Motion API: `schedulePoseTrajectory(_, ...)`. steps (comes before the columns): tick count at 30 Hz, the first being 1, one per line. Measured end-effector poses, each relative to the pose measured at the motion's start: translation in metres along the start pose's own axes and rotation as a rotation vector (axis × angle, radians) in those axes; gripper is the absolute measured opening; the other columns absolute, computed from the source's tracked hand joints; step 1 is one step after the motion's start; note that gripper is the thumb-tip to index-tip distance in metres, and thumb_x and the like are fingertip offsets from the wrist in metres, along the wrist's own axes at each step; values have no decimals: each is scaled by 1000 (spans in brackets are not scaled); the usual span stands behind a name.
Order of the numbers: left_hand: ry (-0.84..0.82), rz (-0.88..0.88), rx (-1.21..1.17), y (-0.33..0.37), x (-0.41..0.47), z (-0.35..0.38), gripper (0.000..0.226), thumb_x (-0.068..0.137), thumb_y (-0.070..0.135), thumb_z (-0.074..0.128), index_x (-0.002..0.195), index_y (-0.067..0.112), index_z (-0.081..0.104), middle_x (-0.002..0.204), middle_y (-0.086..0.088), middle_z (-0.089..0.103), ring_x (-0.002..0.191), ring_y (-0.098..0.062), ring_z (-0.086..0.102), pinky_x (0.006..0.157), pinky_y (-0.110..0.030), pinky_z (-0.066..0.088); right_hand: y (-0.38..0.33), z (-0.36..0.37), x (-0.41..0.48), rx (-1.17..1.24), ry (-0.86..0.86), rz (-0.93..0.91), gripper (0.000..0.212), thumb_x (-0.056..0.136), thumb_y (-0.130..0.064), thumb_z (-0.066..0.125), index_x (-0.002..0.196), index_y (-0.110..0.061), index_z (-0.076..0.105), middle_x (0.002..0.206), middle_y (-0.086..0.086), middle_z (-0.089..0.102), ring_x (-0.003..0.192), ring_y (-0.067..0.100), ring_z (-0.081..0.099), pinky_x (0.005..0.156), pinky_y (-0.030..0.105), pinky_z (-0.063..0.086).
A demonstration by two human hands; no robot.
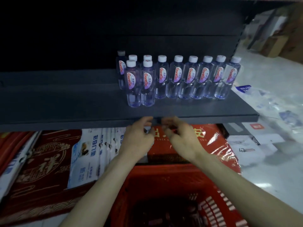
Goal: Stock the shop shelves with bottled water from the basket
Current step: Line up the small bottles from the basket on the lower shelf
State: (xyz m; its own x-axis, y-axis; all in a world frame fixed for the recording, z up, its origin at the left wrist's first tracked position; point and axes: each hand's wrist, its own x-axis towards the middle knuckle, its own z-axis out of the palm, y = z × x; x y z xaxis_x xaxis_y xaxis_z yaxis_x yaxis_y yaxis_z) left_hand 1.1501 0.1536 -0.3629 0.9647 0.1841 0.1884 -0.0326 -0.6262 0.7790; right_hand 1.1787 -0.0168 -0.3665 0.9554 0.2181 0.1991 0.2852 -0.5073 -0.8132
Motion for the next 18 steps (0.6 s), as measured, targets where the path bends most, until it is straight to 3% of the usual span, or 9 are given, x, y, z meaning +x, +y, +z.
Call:
schedulePoseTrajectory(3, -166, 86, 170, -3, -33, 13, 42, 95, 33, 62, 137, 35, 62, 126, 7, 72, 116, -15, 67, 105, -34, 52, 12, -14, -51, -52, -65, 23, 19, 99, -26, 66, 117, -27, 71, 104, -18, 74, 98, -4, 66, 83, 7, 47)
schedulePoseTrajectory(6, -439, 68, 314, -17, -59, 21, 41, 95, 47, 59, 136, 40, 61, 125, 11, 70, 114, -12, 65, 101, -39, 55, 37, -23, -93, -122, -120, 81, 21, 99, -32, 65, 119, -27, 70, 108, -18, 74, 103, -4, 65, 88, 7, 46)
schedulePoseTrajectory(10, -720, 36, 528, -34, -86, 27, 42, 92, 54, 60, 133, 44, 61, 128, 7, 68, 114, -13, 66, 100, -38, 56, 73, -15, -124, -239, -319, 180, 22, 98, -34, 65, 117, -26, 72, 108, -12, 75, 106, 8, 68, 95, 22, 50)
schedulePoseTrajectory(14, -853, 21, 637, -37, -101, 38, 44, 98, 47, 61, 142, 38, 58, 134, 1, 64, 120, -20, 63, 103, -39, 53, 93, -4, -139, -356, -453, 219, 33, 96, -28, 64, 128, -22, 69, 125, -3, 72, 120, 16, 64, 103, 21, 44)
schedulePoseTrajectory(18, -893, -9, 677, -45, -106, 54, 47, 99, 46, 61, 145, 37, 56, 141, -1, 58, 127, -24, 59, 106, -40, 51, 105, -6, -149, -368, -497, 323, 30, 96, -25, 65, 125, -22, 72, 118, 0, 74, 113, 20, 67, 96, 25, 49)
